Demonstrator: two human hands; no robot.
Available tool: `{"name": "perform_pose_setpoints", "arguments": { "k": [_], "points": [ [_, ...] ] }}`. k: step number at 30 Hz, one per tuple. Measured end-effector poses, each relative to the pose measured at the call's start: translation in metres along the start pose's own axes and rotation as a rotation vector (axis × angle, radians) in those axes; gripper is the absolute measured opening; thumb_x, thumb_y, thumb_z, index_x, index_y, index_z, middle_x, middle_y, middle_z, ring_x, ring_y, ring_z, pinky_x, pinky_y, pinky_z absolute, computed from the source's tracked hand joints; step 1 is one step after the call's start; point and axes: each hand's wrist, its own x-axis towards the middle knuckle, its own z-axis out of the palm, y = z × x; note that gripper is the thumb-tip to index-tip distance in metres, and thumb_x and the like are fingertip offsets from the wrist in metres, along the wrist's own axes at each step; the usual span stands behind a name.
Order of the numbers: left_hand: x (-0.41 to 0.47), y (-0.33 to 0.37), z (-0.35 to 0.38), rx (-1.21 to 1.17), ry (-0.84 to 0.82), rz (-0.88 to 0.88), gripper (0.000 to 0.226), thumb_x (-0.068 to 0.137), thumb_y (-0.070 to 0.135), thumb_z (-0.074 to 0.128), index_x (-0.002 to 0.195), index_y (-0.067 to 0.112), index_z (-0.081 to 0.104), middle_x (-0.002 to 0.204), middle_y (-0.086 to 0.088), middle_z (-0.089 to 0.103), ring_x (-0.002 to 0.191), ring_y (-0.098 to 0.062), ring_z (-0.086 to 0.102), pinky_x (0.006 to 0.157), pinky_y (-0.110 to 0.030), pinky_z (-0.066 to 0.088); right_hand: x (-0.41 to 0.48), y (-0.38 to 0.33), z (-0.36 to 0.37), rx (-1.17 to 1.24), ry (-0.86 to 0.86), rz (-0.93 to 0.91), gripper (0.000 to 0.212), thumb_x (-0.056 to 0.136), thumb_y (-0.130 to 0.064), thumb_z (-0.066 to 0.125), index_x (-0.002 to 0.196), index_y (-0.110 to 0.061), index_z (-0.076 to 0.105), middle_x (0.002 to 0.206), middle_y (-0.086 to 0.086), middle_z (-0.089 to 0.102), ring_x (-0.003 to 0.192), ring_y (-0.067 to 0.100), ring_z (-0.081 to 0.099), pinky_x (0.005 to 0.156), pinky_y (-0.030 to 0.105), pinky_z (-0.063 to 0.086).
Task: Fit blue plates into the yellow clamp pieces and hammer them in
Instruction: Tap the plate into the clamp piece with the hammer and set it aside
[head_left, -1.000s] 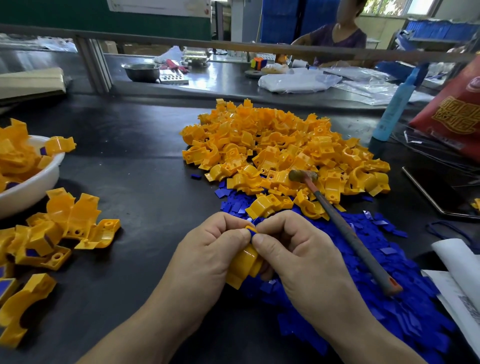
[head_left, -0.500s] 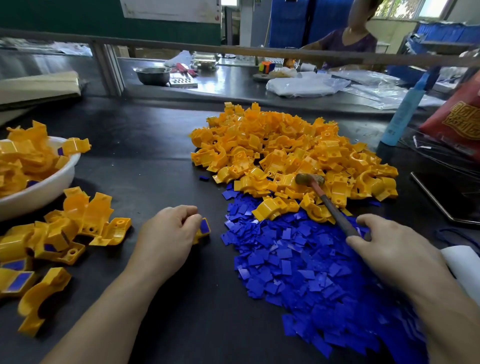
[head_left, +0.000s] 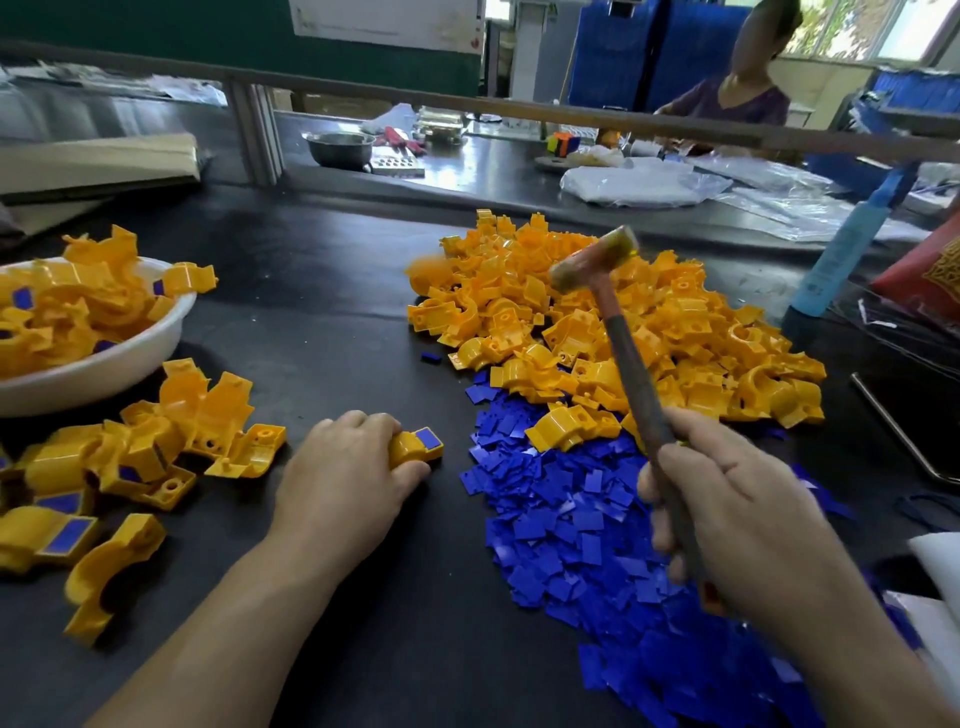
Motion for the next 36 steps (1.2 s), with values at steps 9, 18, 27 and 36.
{"name": "perform_pose_setpoints", "arguments": {
  "k": [9,18,27,36],
  "points": [
    [0.000,-0.001,0.003,-0.059,0.066,-0.007,0.044,0.086,0.057,0.063,0.120,0.030,0.060,0.111,0.007,0.062,0.100,-0.015,0.052,0.077,-0.029,0.043,-0.014,0.000,0.032,-0.517,-0.038,-0.264,0.027,0.090,-0.048,0.040,0.117,-0.048,0.041,0.079,-0.018,0.058,0.071,-0.003,0.055,0.055,0.019,0.044],
    [0.001,-0.002,0.004,-0.069,0.085,-0.009,0.041,0.084,0.057,0.065,0.115,0.030,0.062,0.104,0.009,0.061,0.096,-0.013,0.051,0.073,-0.029,0.041,-0.007,0.002,0.029,-0.681,-0.171,-0.165,0.026,0.096,-0.046,0.039,0.121,-0.040,0.046,0.081,-0.010,0.060,0.072,0.004,0.056,0.062,0.021,0.045],
    [0.005,-0.003,0.007,-0.072,0.081,-0.026,0.041,0.083,0.058,0.066,0.113,0.031,0.062,0.104,0.009,0.061,0.095,-0.014,0.052,0.074,-0.030,0.044,-0.004,0.007,0.055,-0.709,-0.116,-0.249,0.028,0.098,-0.046,0.034,0.124,-0.037,0.040,0.093,-0.010,0.059,0.083,0.007,0.057,0.076,0.030,0.052],
    [0.002,-0.003,-0.001,-0.143,0.028,-0.085,0.042,0.086,0.057,0.063,0.116,0.028,0.059,0.110,0.006,0.062,0.099,-0.015,0.056,0.082,-0.035,0.051,0.006,0.024,0.014,-0.735,0.182,-0.164,0.024,0.090,-0.046,0.046,0.113,-0.044,0.050,0.067,-0.014,0.053,0.055,0.003,0.052,0.044,0.018,0.036]
  ]
}}
